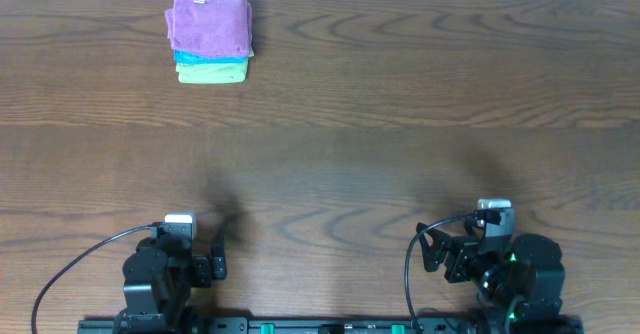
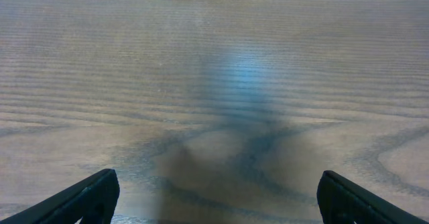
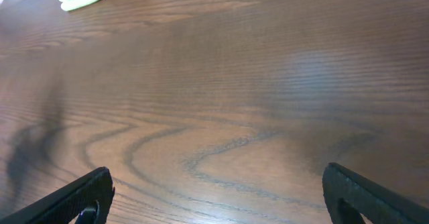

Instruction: Fold the cloth

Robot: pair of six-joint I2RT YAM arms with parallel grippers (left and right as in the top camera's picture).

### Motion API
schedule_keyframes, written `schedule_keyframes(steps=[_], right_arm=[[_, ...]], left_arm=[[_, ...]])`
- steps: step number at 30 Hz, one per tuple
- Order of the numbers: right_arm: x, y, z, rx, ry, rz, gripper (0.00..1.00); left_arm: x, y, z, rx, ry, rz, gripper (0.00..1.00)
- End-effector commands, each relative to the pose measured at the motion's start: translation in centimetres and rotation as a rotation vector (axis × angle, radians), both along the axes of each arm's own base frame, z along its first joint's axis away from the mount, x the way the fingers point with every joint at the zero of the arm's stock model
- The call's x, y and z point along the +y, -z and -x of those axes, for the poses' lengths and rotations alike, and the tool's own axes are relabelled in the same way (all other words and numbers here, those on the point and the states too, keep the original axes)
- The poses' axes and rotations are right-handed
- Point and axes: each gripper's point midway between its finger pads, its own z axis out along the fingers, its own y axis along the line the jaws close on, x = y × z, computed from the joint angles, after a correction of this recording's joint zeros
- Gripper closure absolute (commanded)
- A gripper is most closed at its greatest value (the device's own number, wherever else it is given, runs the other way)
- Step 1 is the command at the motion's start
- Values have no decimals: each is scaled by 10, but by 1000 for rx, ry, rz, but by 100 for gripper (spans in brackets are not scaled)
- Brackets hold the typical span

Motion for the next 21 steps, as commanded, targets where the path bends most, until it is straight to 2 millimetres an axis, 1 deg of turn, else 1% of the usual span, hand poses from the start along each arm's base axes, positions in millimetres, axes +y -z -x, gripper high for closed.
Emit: schedule_keyframes(steps=[1,11,17,21], right_arm=[[-4,0,-1,-3,27,1,1],[-4,0,-1,-3,27,1,1],[-4,-4,-4,-14,39,-12,1],[-18,-2,-8,-23,107,40,1]], left_arm=[[0,14,10,59,21,-23,5],[0,14,10,59,21,-23,4],[0,14,10,59,21,-23,4],[0,14,10,59,21,-23,4]])
